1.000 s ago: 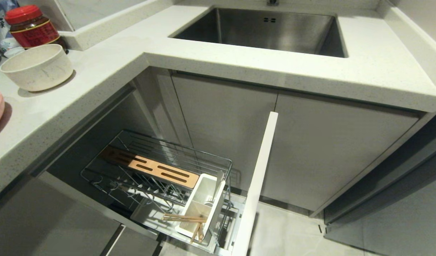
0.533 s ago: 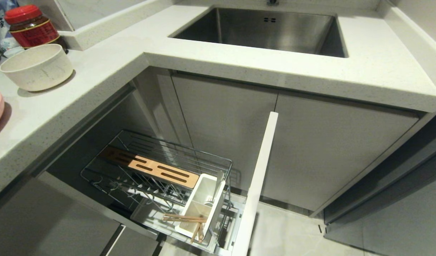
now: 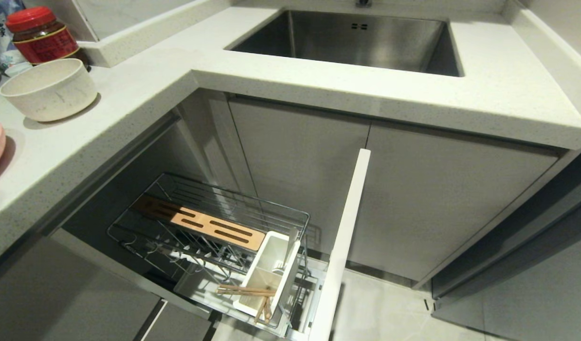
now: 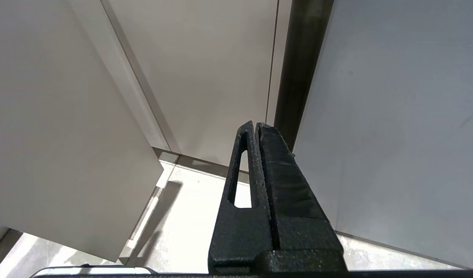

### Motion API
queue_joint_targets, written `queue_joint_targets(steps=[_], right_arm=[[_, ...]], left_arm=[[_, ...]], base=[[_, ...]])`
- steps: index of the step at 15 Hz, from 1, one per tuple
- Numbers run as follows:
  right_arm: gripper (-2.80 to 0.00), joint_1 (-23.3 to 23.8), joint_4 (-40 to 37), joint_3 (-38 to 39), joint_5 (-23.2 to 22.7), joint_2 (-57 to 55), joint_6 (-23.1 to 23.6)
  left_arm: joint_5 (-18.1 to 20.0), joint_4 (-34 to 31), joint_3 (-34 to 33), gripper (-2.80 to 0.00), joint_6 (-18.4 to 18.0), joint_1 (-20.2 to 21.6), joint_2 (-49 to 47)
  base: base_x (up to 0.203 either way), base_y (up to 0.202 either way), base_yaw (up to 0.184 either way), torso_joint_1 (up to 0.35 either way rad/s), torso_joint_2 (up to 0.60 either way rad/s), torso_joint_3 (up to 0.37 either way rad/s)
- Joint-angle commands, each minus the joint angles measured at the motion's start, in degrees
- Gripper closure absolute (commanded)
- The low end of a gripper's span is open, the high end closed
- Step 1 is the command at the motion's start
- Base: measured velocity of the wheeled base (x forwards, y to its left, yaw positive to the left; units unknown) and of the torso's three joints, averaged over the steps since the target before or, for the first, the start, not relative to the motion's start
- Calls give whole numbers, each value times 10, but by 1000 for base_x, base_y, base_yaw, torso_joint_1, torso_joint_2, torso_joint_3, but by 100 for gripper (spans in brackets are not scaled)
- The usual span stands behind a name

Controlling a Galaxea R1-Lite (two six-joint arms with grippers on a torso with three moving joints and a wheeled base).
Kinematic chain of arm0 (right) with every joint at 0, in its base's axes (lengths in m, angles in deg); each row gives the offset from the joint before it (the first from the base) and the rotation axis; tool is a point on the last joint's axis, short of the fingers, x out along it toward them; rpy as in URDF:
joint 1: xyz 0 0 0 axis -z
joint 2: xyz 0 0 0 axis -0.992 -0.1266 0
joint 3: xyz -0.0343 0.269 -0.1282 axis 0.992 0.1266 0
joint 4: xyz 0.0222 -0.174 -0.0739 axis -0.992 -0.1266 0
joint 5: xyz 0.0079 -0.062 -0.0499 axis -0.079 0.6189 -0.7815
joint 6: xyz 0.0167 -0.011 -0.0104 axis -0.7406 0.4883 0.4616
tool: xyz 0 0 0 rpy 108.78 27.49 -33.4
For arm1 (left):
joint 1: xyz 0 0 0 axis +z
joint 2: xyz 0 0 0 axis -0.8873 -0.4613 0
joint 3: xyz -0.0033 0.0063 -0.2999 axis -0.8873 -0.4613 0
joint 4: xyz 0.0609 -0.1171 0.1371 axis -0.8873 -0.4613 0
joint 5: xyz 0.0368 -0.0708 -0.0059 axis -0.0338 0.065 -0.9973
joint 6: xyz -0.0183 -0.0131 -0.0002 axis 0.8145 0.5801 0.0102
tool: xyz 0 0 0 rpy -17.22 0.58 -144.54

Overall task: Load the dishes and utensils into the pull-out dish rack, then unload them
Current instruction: Pick up the fork and place it in the cupboard

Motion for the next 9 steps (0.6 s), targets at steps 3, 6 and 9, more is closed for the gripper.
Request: queue_joint_targets(steps=[3,6,9], right_arm=[[0,0,0,15,0,0,0],[0,0,0,15,1,0,0],[0,0,0,15,0,0,0]], left_arm=[[41,-10,-15,-280,-85,34,-41],[60,-9,-17,-280,-91,34,-63],[76,-10,-29,-280,-102,34,-78]], base=[[0,0,0,0,0,0],[0,0,0,0,0,0],[0,0,0,0,0,0]])
